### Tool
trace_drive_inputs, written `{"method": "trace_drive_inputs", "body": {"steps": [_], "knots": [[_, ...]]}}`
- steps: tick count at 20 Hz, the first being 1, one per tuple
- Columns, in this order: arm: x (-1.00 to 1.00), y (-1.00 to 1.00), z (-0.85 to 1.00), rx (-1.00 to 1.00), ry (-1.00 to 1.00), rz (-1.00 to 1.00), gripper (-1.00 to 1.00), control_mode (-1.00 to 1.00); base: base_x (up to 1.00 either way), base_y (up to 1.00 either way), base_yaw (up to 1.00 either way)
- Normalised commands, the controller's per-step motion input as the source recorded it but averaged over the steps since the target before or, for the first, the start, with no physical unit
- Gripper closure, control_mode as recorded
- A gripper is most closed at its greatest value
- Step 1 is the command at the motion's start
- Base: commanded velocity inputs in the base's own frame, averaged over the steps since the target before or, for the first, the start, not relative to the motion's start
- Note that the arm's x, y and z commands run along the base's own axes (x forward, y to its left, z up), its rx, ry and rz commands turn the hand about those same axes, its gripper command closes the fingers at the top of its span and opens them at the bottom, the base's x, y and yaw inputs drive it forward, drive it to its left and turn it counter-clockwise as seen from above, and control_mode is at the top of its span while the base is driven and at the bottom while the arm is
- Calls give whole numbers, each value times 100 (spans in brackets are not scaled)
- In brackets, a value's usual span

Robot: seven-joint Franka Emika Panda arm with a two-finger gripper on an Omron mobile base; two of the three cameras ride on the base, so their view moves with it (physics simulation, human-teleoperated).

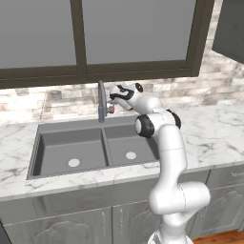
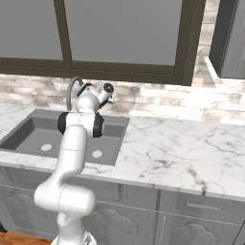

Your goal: Turn on the sink faucet and place the jug under the water for a few seconds to fill it up.

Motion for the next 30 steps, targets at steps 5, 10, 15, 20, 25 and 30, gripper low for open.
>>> {"method": "trace_drive_inputs", "body": {"steps": [5, 10, 15, 20, 25, 30], "knots": [[-1, -53, -13, 0, 0, -2, 100, -100, 0, 0, 0], [-4, -52, -8, 0, 0, -3, 100, -100, 0, 0, 0], [-21, -46, 0, 0, -4, -5, 100, -100, 0, 0, 0], [-34, -31, 5, 2, -14, -8, -100, -100, 0, 0, 0], [-35, -23, 21, 4, -20, -11, -100, -100, 0, 0, 0], [-47, -28, 33, 7, -23, -11, -100, -100, 0, 0, 0]]}}
